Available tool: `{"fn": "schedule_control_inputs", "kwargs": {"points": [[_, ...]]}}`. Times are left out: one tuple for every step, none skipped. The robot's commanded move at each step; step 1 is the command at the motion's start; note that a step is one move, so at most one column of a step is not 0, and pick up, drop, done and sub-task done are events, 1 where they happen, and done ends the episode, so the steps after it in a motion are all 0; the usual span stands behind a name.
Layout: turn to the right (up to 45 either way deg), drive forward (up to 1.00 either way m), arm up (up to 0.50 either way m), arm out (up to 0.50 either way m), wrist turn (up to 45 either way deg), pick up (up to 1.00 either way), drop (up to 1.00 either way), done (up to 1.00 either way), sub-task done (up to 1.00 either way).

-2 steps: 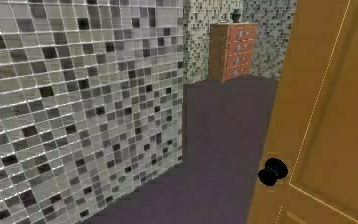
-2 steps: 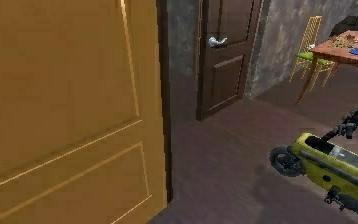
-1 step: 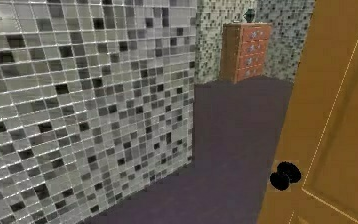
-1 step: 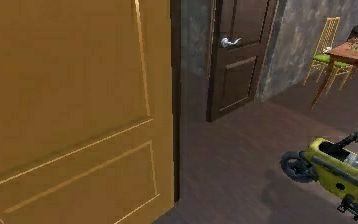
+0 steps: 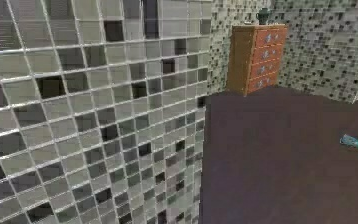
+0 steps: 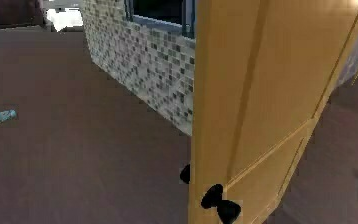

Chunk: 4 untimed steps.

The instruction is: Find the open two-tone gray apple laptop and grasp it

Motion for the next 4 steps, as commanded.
{"fn": "schedule_control_inputs", "kwargs": {"points": [[45.0, 0.0, 0.0, 0.0, 0.0, 0.0, 0.0, 0.0, 0.0], [3.0, 0.0, 0.0, 0.0, 0.0, 0.0, 0.0, 0.0, 0.0], [0.0, 0.5, 0.0, 0.0, 0.0, 0.0, 0.0, 0.0, 0.0], [9.0, 0.0, 0.0, 0.0, 0.0, 0.0, 0.0, 0.0, 0.0]]}}
